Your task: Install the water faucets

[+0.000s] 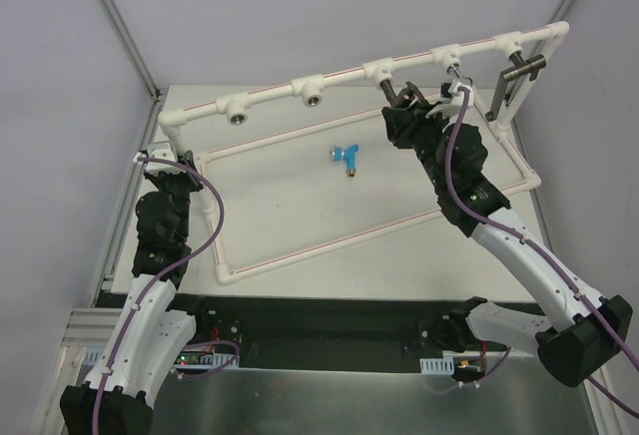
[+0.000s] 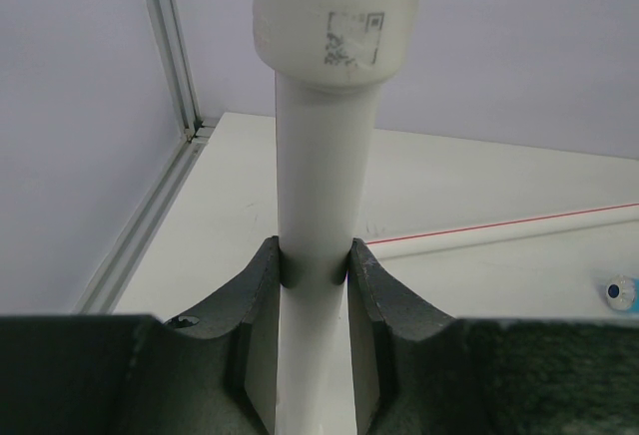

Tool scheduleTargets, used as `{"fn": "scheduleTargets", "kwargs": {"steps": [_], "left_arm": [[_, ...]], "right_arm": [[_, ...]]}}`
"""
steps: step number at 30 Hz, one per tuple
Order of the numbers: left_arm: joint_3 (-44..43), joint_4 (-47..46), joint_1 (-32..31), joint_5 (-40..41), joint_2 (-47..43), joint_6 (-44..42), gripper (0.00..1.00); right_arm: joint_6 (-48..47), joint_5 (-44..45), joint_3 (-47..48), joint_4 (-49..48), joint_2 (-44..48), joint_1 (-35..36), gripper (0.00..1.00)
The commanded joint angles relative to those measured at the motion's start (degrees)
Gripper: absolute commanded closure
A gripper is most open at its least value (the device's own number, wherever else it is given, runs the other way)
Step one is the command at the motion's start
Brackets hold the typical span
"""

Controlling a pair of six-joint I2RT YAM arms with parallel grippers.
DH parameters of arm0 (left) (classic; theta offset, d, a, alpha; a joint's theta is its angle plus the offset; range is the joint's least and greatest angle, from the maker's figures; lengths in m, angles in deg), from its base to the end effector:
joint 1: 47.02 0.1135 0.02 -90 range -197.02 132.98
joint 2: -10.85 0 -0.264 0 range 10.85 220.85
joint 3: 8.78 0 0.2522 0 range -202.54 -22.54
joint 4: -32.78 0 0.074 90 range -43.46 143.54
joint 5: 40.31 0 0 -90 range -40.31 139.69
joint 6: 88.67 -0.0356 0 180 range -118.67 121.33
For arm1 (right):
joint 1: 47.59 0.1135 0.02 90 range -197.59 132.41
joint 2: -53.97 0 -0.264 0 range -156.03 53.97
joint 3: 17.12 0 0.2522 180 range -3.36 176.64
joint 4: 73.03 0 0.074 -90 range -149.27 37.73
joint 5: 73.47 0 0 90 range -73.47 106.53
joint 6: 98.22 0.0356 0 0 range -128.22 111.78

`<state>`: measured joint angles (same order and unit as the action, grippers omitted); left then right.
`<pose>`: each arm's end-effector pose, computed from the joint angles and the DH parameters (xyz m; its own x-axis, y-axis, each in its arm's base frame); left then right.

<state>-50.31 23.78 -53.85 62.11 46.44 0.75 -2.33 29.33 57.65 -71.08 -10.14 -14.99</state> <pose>0.1610 -0.0116 0.3213 0.2551 -0.0206 -0.9667 -0.0928 0.9946 -0.0457 0.2233 0.1335 0.4141 0.0919 0.1776 -0.9798 -0.3522 0.9262 0.1348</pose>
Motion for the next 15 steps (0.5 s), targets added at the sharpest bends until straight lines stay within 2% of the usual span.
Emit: {"fn": "scheduleTargets", "kwargs": {"steps": [1, 15], "left_arm": [[-1.50, -1.67, -2.05, -5.75, -1.14, 3.13, 1.00], [-1.41, -1.67, -2.31, -5.75, -1.23, 3.04, 1.00]], "right_arm": [[6.14, 4.52, -2.74, 3.46, -1.89, -2.27, 0.98], [17.92, 0.66, -8.28, -0.84, -1.27, -5.44, 0.98]]}}
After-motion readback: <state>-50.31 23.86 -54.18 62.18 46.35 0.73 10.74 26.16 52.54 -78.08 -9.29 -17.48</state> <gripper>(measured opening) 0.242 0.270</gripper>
